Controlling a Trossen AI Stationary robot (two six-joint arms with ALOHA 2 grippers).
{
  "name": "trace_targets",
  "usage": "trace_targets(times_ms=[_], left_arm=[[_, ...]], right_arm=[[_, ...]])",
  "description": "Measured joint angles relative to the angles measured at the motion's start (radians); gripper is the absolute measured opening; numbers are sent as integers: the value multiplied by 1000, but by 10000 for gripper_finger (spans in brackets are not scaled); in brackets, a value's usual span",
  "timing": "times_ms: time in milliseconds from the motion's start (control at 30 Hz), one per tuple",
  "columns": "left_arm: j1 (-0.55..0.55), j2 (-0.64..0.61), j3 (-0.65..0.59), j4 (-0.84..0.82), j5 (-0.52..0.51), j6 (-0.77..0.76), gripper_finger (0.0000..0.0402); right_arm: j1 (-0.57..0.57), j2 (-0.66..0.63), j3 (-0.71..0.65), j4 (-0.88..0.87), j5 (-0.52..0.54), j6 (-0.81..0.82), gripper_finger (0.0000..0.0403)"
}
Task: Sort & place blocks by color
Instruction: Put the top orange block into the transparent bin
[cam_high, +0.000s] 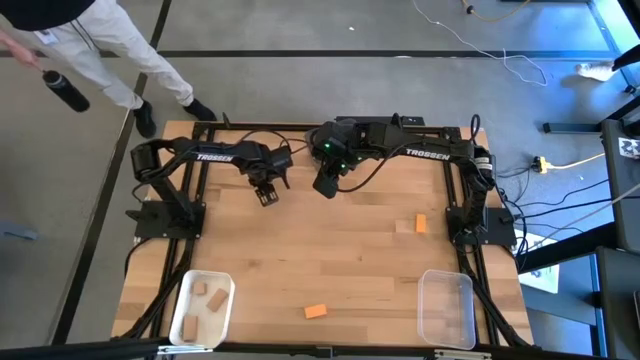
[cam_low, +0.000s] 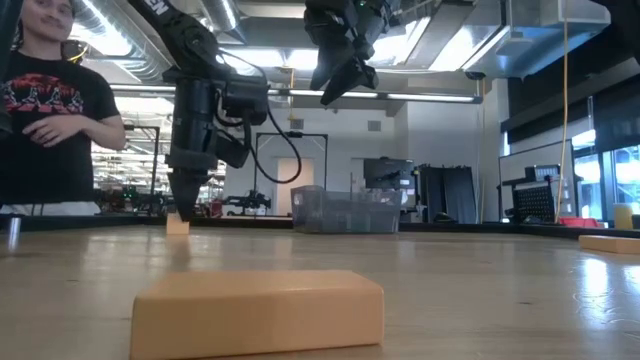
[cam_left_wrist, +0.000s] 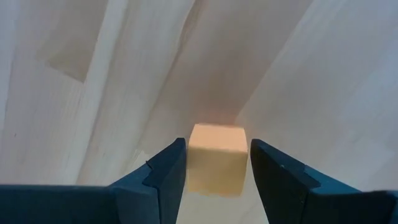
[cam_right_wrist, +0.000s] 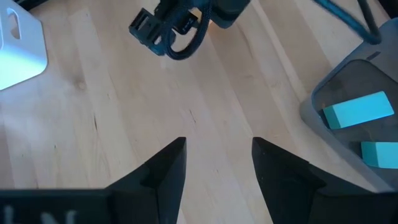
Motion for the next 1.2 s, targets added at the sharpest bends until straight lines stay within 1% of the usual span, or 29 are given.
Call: trace_targets(times_ms=[233, 333, 467, 700, 800, 933, 1067, 1200], left_arm=[[0, 42, -1, 5, 1, 1, 170], [0, 55, 0, 14, -14, -2, 170], [0, 72, 2, 17, -22, -37, 170], [-1, 85, 5, 19, -22, -25, 169], [0, 86, 4, 21, -22, -24, 157], [2, 86, 3, 21, -20, -24, 128], [2, 87, 3, 18, -14, -21, 128], [3, 79, 2, -1, 14, -17, 128]], right_arm=[[0, 0, 0, 0, 0, 0, 184], [0, 0, 0, 0, 0, 0, 184], [0, 0, 0, 0, 0, 0, 184], [0, 0, 0, 0, 0, 0, 184], [0, 0, 0, 0, 0, -1, 184], [0, 0, 0, 0, -1, -1, 184], [0, 0, 0, 0, -1, -1, 184], [0, 0, 0, 0, -1, -3, 184]])
